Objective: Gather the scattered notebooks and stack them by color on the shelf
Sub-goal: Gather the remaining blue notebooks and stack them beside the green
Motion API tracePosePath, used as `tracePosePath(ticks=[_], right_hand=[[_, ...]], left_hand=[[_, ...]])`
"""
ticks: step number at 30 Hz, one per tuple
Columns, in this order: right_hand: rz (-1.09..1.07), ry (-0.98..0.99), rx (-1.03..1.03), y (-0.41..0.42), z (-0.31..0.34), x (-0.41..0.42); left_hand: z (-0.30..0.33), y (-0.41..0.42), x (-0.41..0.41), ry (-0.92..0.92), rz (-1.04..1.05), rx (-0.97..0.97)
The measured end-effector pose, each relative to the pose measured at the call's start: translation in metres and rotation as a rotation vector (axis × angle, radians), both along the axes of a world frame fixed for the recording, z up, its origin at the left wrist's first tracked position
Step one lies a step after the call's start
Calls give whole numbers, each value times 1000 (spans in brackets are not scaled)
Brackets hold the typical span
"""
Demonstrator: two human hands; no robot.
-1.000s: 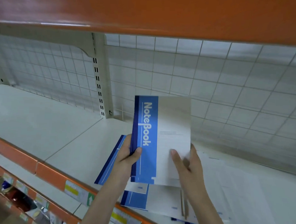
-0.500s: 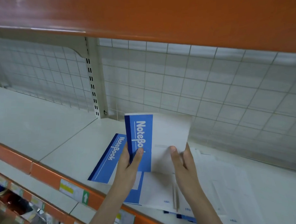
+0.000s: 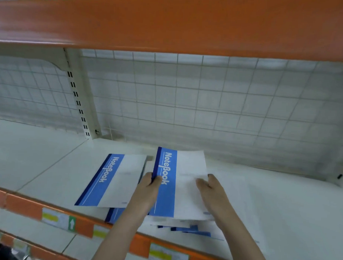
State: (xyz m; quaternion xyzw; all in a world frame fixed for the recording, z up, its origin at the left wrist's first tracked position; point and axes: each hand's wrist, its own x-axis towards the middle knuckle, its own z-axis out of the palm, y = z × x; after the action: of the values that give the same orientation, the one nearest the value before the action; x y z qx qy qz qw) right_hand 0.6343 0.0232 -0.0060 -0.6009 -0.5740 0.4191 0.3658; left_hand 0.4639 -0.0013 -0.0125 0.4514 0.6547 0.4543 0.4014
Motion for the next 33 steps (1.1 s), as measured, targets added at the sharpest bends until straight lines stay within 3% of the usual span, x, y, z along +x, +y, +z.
tracePosePath(ticks=[9,14,33], right_hand=[[-206,12,-36,-49,6,115],[-312,-41,81,-87,16,193],[-717,25,31,-245,9,443]], left_hand=[[9,-24,118,-74,-80,-49],[16,-45,199,-102,-173,-56],[15,-143,467,-116,-587,-88]])
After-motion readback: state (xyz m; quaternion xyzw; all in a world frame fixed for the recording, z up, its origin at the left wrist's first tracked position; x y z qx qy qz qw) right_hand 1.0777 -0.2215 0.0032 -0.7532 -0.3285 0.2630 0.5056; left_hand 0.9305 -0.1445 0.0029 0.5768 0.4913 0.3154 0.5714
